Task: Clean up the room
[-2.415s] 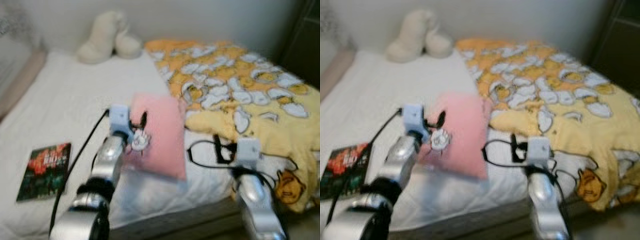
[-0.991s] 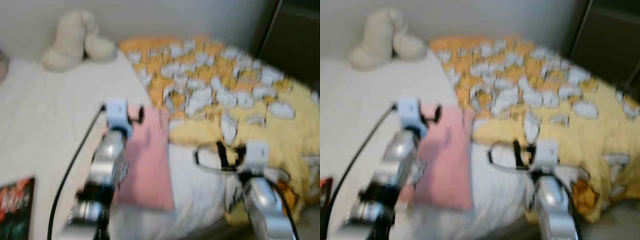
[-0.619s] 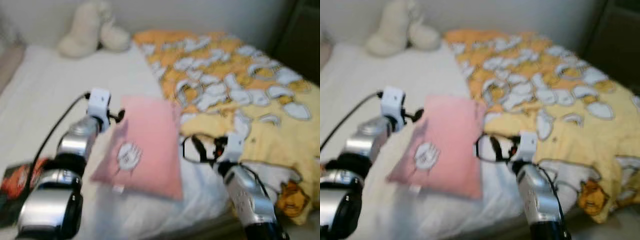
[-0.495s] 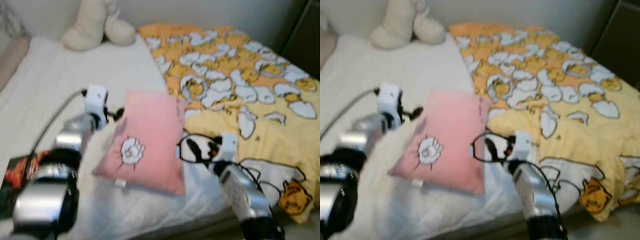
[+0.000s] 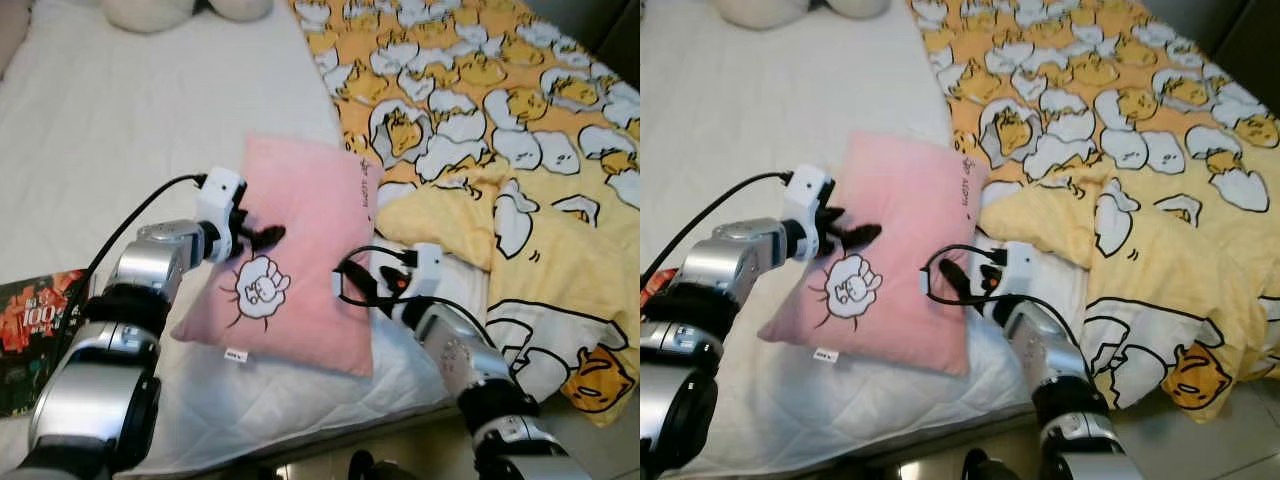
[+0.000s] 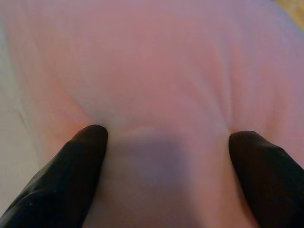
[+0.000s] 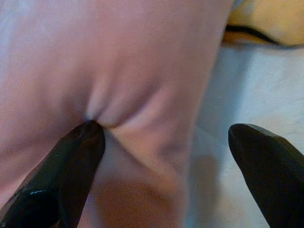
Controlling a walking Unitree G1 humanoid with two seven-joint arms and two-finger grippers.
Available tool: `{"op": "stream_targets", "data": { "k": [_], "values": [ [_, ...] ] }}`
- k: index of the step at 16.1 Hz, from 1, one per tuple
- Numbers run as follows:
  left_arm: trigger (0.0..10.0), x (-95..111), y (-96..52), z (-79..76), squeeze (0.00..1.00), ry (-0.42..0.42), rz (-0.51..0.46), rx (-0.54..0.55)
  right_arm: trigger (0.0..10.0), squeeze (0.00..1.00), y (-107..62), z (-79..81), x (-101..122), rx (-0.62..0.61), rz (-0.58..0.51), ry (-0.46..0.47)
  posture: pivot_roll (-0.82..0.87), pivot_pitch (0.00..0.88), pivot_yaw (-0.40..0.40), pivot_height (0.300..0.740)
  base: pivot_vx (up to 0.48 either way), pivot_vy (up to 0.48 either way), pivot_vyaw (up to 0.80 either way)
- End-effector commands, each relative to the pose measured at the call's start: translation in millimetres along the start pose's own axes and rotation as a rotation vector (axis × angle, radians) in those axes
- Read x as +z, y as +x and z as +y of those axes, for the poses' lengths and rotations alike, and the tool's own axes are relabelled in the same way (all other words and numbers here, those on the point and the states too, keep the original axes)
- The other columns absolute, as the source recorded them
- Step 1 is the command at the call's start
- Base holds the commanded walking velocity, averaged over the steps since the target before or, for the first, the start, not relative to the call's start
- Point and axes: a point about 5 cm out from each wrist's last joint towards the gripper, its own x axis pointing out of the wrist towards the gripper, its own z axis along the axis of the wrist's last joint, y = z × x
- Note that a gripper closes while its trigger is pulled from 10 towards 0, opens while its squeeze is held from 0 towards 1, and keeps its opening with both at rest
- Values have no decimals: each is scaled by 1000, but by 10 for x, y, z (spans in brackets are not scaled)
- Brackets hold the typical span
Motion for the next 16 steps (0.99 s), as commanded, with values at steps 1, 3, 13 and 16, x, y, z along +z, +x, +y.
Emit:
{"op": "stream_targets", "data": {
  "k": [1, 3, 13, 16],
  "values": [
    [10000, -176, -5, -76, 0, -11, 88, -64, 10000, 0, 56, 81, -26, 46, 14, 14, 157, 283, -28, 740, 0, 0, 0],
    [10000, -79, -118, -20, 0, -32, 54, -59, 10000, 0, 130, 171, -36, 88, 23, 11, 155, 277, -33, 740, 0, 0, 0],
    [0, -817, 162, -666, 0, -284, 109, -36, 0, 0, 238, 251, -242, 24, 111, -15, 172, 253, -44, 740, 0, 0, 0],
    [0, -848, 211, -665, 0, -273, 45, 43, 0, 0, 166, 86, -216, -52, 100, -26, 160, 228, -44, 740, 0, 0, 0]
  ]
}}
